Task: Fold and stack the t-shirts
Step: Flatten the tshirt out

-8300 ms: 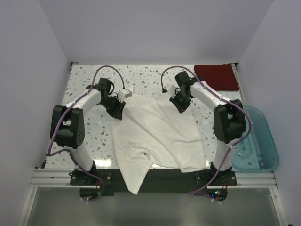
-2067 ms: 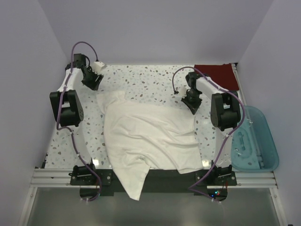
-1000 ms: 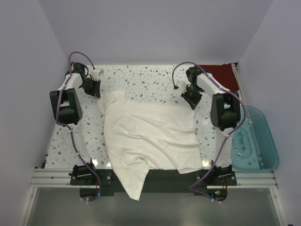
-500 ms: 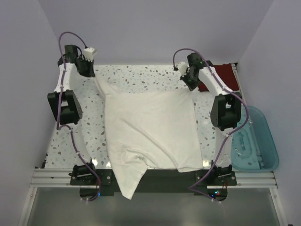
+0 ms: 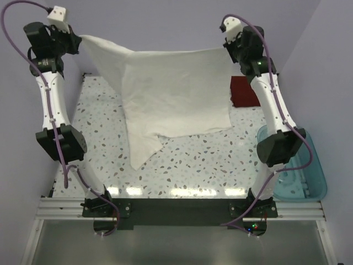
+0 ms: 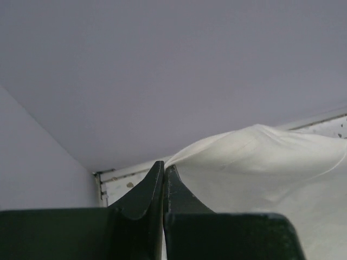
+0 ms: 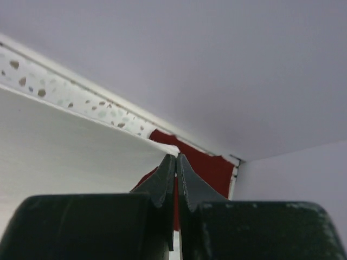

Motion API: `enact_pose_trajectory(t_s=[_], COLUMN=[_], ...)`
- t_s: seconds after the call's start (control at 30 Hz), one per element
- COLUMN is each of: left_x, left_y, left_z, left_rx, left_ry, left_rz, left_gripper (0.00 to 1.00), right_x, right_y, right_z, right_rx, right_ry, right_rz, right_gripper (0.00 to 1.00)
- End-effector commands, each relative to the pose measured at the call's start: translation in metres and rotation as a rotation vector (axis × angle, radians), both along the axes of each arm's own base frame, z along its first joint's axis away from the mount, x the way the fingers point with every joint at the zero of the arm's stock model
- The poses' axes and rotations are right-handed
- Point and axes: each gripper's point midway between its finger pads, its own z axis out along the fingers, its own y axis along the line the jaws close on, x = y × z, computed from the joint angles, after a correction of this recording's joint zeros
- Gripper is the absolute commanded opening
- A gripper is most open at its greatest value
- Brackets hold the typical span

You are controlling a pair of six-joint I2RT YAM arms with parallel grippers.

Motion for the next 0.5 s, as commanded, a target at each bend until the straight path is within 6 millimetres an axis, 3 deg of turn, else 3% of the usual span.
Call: enact_pose_trajectory(t_s=[0.0, 0.03, 0.1, 0.13, 0.2, 0.23, 0.3, 0.33, 0.37, 0.4, 0.43, 0.47], left_x=[-0.053, -0.078, -0.094, -0.119, -0.135, -0.163, -0.181, -0.207, -0.214, -0.226, -0.256, -0.264], left_y=[-0.009, -0.015, -0.006, -0.009, -0.004, -0.01, -0.007, -0.013, -0.013, -0.008, -0.013, -0.011], left_z=[0.153, 0.184, 0.198, 0.22, 0.227, 0.247, 0.254, 0.27, 0.27, 0.276, 0.296, 0.294], left_rx=[0.102, 0.14, 0.184, 0.209, 0.239, 0.259, 0.282, 0.295, 0.298, 0.298, 0.305, 0.306], left_ry=[-0.386, -0.455, -0.51, -0.563, -0.595, -0.654, -0.718, -0.773, -0.792, -0.817, -0.89, -0.903], left_rz=[0.011, 0.025, 0.105, 0.132, 0.19, 0.206, 0.255, 0.272, 0.289, 0.337, 0.365, 0.393], left_gripper=[0.0, 0.0, 0.0, 0.0, 0.0, 0.0, 0.0, 0.0, 0.0, 0.0, 0.0, 0.0], right_x=[-0.031, -0.044, -0.06, -0.067, -0.091, -0.1, -0.128, -0.134, -0.155, -0.163, -0.17, -0.181], right_y=[-0.017, -0.02, -0.025, -0.026, -0.032, -0.034, -0.039, -0.039, -0.042, -0.043, -0.044, -0.045], right_z=[0.139, 0.162, 0.188, 0.195, 0.225, 0.237, 0.265, 0.268, 0.284, 0.289, 0.291, 0.297], right_rx=[0.095, 0.108, 0.116, 0.115, 0.12, 0.127, 0.141, 0.144, 0.151, 0.154, 0.156, 0.158], right_ry=[-0.359, -0.415, -0.488, -0.508, -0.581, -0.615, -0.693, -0.704, -0.747, -0.763, -0.773, -0.79], right_rz=[-0.06, -0.061, -0.063, -0.06, -0.062, -0.062, -0.061, -0.055, -0.047, -0.039, -0.036, -0.033], right_gripper=[0.0, 0.0, 0.0, 0.0, 0.0, 0.0, 0.0, 0.0, 0.0, 0.0, 0.0, 0.0])
